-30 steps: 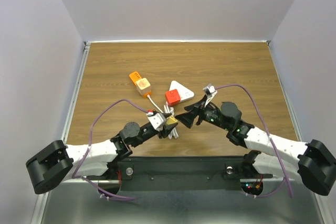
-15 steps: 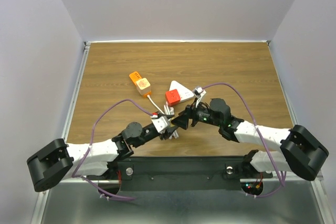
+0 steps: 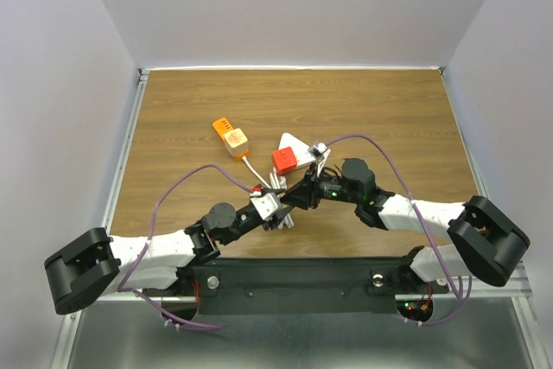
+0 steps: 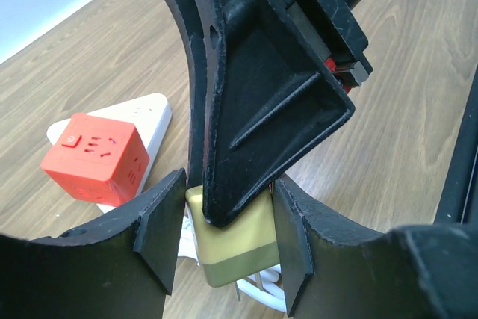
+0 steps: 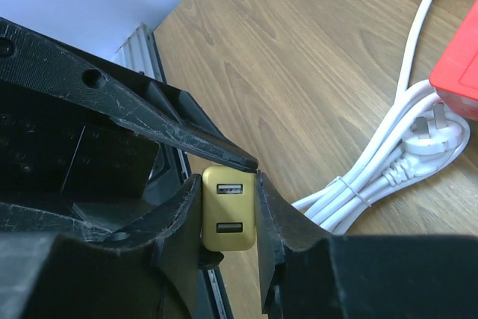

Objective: Insert the plug

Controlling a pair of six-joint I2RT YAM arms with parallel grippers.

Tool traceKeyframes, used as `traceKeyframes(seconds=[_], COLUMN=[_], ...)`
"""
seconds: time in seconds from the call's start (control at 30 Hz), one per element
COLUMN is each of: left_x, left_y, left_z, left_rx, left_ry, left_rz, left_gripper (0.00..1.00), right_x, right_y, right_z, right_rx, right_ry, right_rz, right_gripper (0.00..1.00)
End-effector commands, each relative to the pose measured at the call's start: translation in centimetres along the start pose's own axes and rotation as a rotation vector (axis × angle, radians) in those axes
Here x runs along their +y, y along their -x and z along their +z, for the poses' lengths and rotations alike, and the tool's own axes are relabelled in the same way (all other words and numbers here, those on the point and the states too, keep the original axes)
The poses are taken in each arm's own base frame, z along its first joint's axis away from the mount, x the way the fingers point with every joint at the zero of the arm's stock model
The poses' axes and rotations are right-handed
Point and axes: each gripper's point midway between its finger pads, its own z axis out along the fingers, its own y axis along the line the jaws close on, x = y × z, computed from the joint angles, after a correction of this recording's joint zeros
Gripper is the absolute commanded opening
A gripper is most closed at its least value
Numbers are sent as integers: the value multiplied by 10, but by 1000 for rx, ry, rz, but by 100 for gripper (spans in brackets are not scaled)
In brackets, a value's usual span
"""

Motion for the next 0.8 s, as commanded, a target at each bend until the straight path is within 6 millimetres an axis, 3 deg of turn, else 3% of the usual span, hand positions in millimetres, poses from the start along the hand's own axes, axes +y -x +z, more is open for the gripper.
traceKeyframes(seconds=[0.0, 0.13, 0.2, 0.3, 0.33, 0.37, 0.43, 0.67, 0.77], left_x=[27, 31, 32, 31, 31, 30, 30, 35, 48], left_y=[65, 68, 68, 66, 66, 65, 62, 59, 59], left_z=[4, 2, 1, 1, 1, 2, 2, -2, -4], left_rx=[-211, -221, -223, -214, -213, -207, -199, -194, -181], left_ry=[120, 139, 150, 147, 147, 144, 143, 180, 257], left_rz=[15, -2, -27, -42, -53, -57, -68, -93, -131], left_gripper=[0, 2, 30, 45, 53, 73, 86, 96, 97], right_x=[28, 29, 29, 25, 23, 19, 12, -15, -27], right_y=[-5, 9, 23, 43, 49, 51, 62, 83, 93], right_z=[-3, -7, -10, -14, -14, -15, -16, -23, -32], right_rx=[37, -20, -75, -146, -159, -161, -182, -237, -276], right_ry=[133, 108, 75, 14, -6, -28, -76, -208, -289], right_rz=[-37, -71, -100, -146, -156, -159, -179, -206, -219], right_gripper=[0, 0, 1, 0, 0, 0, 1, 0, 0])
